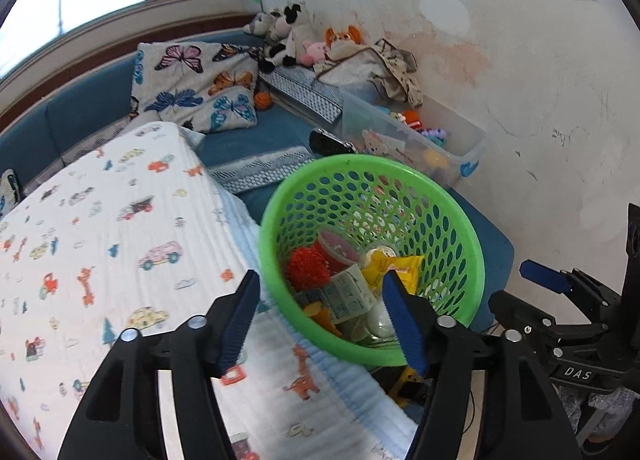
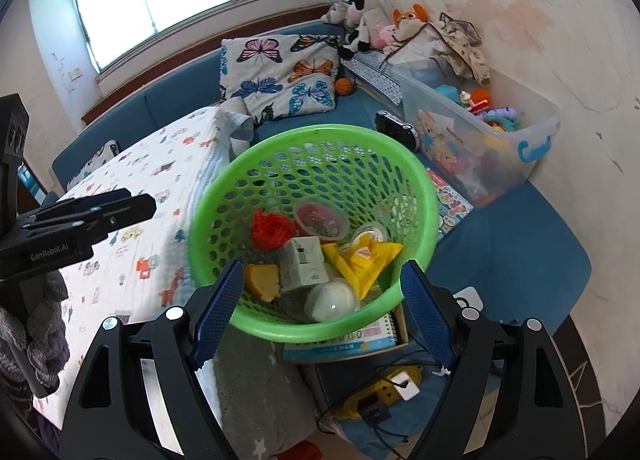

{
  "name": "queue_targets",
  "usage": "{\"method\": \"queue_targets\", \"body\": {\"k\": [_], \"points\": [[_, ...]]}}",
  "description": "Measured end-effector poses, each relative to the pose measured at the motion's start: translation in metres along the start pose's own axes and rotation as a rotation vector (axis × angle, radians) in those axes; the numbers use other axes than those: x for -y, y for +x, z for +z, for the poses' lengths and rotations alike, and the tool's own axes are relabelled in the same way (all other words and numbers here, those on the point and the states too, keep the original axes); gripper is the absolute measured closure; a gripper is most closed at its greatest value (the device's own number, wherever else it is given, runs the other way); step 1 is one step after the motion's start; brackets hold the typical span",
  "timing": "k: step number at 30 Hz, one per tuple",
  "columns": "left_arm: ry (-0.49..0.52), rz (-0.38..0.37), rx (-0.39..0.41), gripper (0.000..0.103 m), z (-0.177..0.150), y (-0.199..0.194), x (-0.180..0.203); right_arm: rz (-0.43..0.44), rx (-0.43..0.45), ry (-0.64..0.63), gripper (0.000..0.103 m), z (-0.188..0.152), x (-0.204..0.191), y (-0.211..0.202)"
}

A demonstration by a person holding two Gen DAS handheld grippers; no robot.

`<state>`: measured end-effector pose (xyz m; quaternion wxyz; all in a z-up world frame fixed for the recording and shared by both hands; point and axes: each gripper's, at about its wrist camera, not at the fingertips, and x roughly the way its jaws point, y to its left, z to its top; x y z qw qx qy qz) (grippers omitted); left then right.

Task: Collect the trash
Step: 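Open the left tool to release the bread and withdraw both tools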

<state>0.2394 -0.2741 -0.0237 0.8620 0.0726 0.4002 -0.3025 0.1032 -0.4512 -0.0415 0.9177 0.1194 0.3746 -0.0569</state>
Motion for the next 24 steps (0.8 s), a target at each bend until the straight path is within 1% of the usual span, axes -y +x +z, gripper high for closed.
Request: {"method": "queue_targets", "body": {"k": [2, 3, 7, 9, 11, 12, 14, 17, 22, 24], "points": [[-0.001, 0.015, 0.018, 0.036, -0.003, -0.01, -0.004, 0.003, 0.004, -0.012, 0.023, -0.001, -0.007, -0.002], [-0.002, 0.02, 0.028, 0.033, -0.005, -0.014, -0.006, 0.006, 0.009, -0.02, 0.022, -0.003, -0.011, -0.004], [-0.015, 0.045, 0.065, 0.027, -0.014, -0.033, -0.019, 0.02, 0.027, -0.053, 0.02, -0.007, -0.028, -0.011], [-0.026, 0.066, 0.079, 0.022, -0.019, -0.041, -0.025, 0.026, 0.034, -0.069, 0.02, -0.009, -0.038, -0.015], [-0.035, 0.082, 0.091, 0.022, -0.025, -0.05, -0.033, 0.039, 0.039, -0.081, 0.019, -0.012, -0.048, -0.018], [-0.037, 0.09, 0.095, 0.02, -0.027, -0.054, -0.036, 0.045, 0.041, -0.083, 0.018, -0.013, -0.051, -0.019], [-0.041, 0.12, 0.107, 0.017, -0.033, -0.063, -0.042, 0.056, 0.042, -0.092, 0.017, -0.014, -0.059, -0.021], [-0.046, 0.164, 0.131, 0.011, -0.041, -0.08, -0.052, 0.072, 0.048, -0.108, 0.013, -0.017, -0.075, -0.025], [-0.042, 0.246, 0.168, 0.008, -0.061, -0.11, -0.069, 0.084, 0.052, -0.164, 0.009, -0.026, -0.105, -0.031], [-0.05, 0.262, 0.18, 0.007, -0.069, -0.12, -0.075, 0.086, 0.052, -0.191, 0.008, -0.031, -0.117, -0.033]]}}
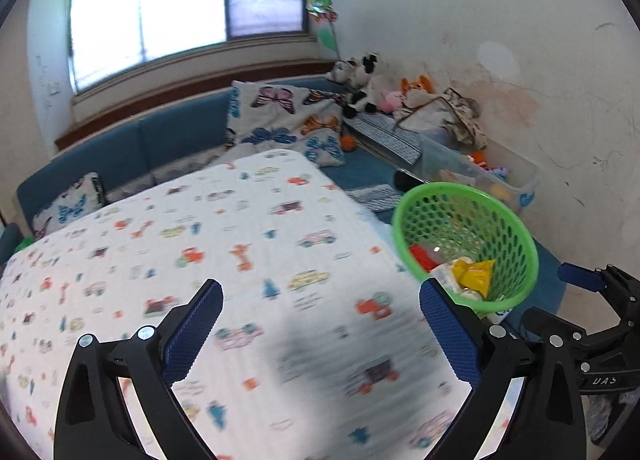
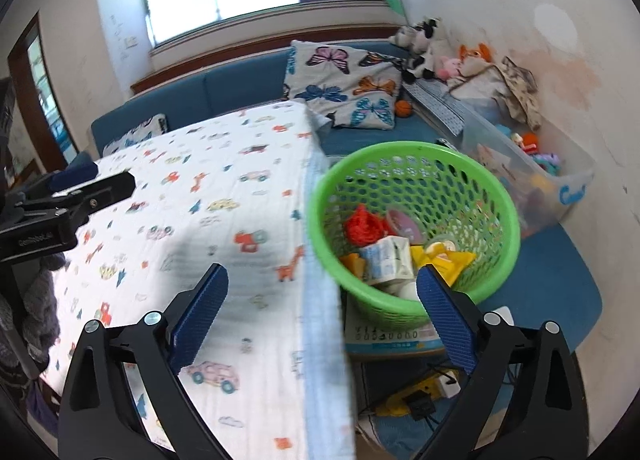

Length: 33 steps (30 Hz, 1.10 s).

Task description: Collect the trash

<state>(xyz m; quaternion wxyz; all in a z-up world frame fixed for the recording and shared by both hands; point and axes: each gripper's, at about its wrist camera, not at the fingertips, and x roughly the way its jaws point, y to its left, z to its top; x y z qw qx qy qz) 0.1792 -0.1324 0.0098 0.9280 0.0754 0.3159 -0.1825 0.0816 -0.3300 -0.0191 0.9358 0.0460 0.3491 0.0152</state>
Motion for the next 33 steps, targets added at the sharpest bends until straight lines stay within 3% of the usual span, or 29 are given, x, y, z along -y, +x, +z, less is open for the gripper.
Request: {"method": "queue_targets", "body": {"k": [13, 18, 33], "points": [[-0.106, 0.13, 0.024, 0.007, -0.046, -0.05, -0.063, 0.058, -0.003, -0.097, 0.006, -0.012, -0.065, -0.007], [-0.104, 0.202, 0.032, 0.007, -0.063, -0.065, -0.072, 0.092, -0.003, -0.066, 0.006, -0.014, -0.075, -0.009], [-0.18, 0.268, 0.051, 0.007, -0.094, -0.091, -0.097, 0.098, 0.001, -0.083, 0.006, -0.021, -0.092, -0.014]]}}
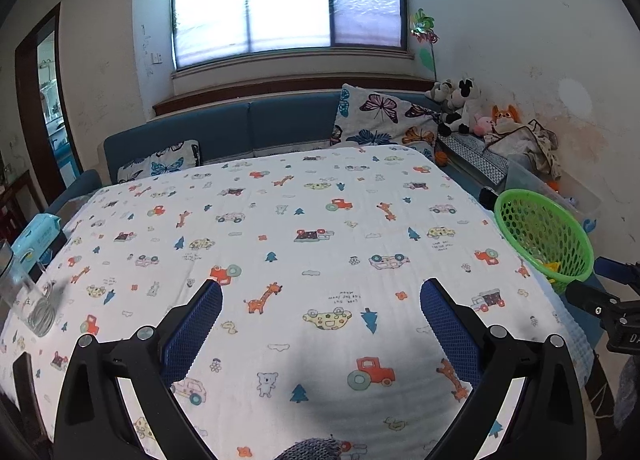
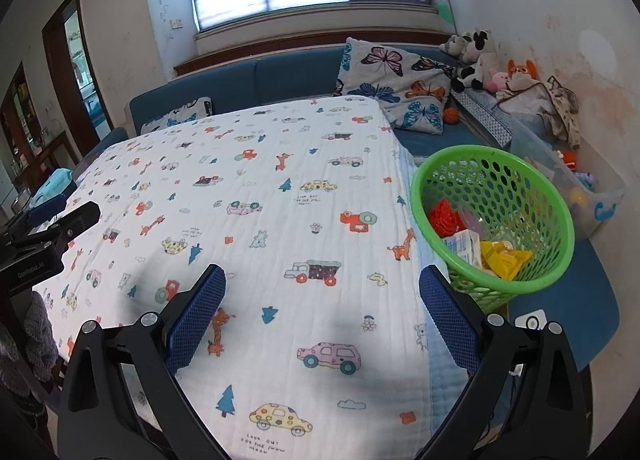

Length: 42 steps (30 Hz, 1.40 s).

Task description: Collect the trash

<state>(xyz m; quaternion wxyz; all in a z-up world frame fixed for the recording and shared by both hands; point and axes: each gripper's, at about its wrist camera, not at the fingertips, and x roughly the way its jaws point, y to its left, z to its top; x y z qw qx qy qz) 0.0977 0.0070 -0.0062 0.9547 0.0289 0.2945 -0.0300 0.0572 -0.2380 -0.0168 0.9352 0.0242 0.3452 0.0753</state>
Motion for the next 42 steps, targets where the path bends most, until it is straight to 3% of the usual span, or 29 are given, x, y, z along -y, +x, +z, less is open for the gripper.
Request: {"method": "queue_targets", "body": {"k": [42], "points": [[0.058, -0.03, 0.003, 0.007, -0.016, -0.015, 0.007, 0.002, 0.003, -0.016, 0.005, -0.001, -0.008, -0.002]]}}
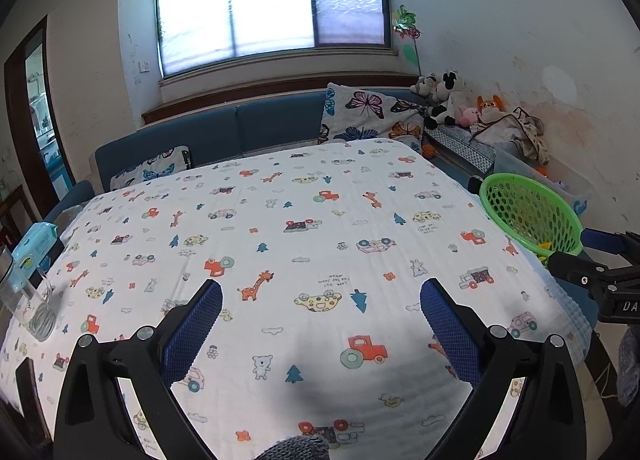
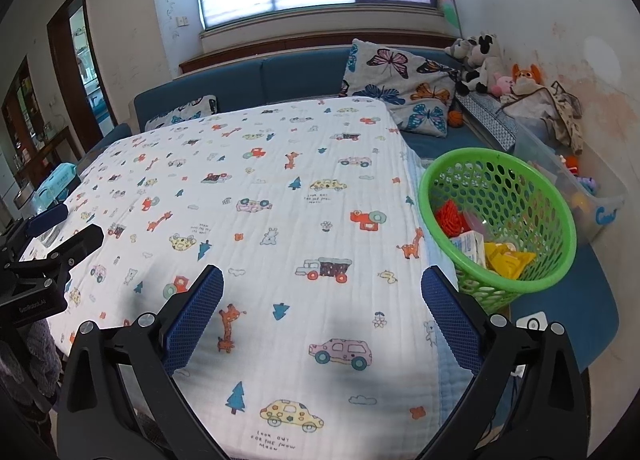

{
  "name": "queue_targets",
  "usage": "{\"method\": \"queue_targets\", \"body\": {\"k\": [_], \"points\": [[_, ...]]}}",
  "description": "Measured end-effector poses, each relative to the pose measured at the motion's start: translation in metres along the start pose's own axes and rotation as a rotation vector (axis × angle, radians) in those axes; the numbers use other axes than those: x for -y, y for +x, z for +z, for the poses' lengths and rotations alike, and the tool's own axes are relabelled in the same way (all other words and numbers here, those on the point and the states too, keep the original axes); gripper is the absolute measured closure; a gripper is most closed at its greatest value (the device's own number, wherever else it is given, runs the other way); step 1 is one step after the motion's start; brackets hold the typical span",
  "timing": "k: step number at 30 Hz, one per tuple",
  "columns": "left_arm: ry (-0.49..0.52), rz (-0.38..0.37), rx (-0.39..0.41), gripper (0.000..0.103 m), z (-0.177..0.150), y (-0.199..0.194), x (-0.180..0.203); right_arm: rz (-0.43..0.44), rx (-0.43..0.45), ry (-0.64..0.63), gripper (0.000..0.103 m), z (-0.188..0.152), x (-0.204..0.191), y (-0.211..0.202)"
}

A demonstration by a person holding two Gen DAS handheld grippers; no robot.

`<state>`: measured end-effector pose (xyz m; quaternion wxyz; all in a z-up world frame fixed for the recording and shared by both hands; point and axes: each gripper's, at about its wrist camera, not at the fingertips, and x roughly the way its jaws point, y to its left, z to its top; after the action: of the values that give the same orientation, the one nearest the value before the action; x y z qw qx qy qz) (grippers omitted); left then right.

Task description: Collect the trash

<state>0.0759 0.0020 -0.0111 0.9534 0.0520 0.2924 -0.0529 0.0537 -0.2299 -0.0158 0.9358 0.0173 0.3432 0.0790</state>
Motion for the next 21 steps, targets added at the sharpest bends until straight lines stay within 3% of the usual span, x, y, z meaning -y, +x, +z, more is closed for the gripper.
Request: {"method": "queue_targets", "body": {"k": [21], "points": [[0.001, -0.004, 0.0, 0.007, -0.0005, 0.0, 0.0023, 0.003, -0.004, 0.003, 0.005, -0.0042, -0.0017, 0.0017]]}}
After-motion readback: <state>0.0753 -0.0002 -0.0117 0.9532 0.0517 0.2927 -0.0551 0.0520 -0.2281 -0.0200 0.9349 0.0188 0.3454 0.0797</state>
